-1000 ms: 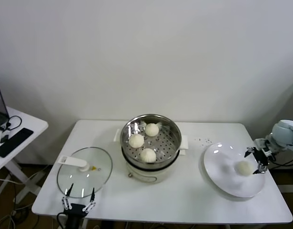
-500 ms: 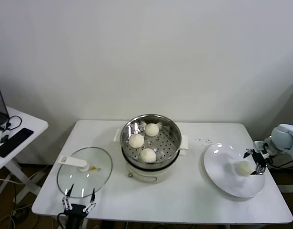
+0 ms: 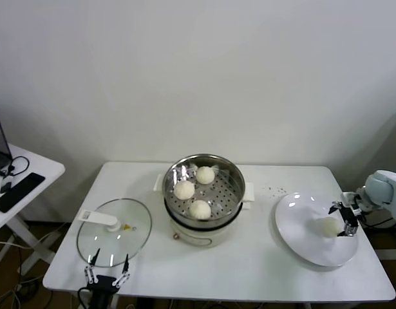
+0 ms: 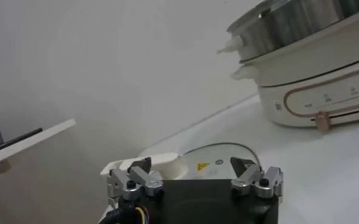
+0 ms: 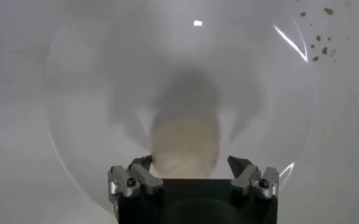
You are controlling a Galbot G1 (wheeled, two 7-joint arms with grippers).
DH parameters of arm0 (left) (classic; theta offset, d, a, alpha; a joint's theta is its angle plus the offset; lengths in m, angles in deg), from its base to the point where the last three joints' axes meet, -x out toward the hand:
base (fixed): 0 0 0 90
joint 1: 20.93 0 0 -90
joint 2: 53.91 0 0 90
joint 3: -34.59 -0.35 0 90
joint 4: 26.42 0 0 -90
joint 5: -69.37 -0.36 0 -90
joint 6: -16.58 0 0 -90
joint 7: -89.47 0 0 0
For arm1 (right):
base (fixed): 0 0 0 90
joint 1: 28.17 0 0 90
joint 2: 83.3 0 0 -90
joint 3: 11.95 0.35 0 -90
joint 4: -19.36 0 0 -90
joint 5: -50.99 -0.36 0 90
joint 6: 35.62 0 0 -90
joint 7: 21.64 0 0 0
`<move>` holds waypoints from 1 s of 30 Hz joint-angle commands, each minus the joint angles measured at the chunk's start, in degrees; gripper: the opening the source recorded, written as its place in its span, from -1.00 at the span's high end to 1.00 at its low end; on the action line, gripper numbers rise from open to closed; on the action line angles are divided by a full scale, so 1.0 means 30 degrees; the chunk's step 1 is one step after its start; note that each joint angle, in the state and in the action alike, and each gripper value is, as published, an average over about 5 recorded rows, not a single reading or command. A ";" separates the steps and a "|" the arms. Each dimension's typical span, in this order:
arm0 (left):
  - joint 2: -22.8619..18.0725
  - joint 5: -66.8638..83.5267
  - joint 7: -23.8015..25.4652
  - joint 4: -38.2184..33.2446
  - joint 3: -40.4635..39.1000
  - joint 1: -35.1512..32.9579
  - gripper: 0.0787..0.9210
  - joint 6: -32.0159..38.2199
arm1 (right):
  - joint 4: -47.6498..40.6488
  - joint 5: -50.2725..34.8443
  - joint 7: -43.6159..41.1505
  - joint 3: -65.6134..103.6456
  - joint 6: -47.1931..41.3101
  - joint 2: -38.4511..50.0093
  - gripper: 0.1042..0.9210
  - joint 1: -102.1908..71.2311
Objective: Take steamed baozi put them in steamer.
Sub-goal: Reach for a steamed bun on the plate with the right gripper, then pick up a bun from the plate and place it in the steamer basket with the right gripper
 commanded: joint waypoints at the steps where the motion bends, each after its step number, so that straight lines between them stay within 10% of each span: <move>1: 0.0048 -0.0007 0.0000 0.0003 0.0015 -0.0012 -0.77 -0.0003 | -0.0241 0.0119 -0.0055 0.0601 0.0020 -0.0107 -0.72 -0.0409; 18: 0.0089 -0.0148 -0.0005 -0.0107 -0.0032 -0.0115 -0.77 0.0008 | 0.0552 -0.0282 -0.0548 -0.0139 0.0127 0.0234 -0.43 0.0759; 30: 0.0093 -0.0209 0.0015 -0.0211 -0.0040 -0.0121 -0.77 0.0022 | 0.4803 -0.6112 -0.1321 -1.0236 -0.0381 -0.0253 -0.43 1.1286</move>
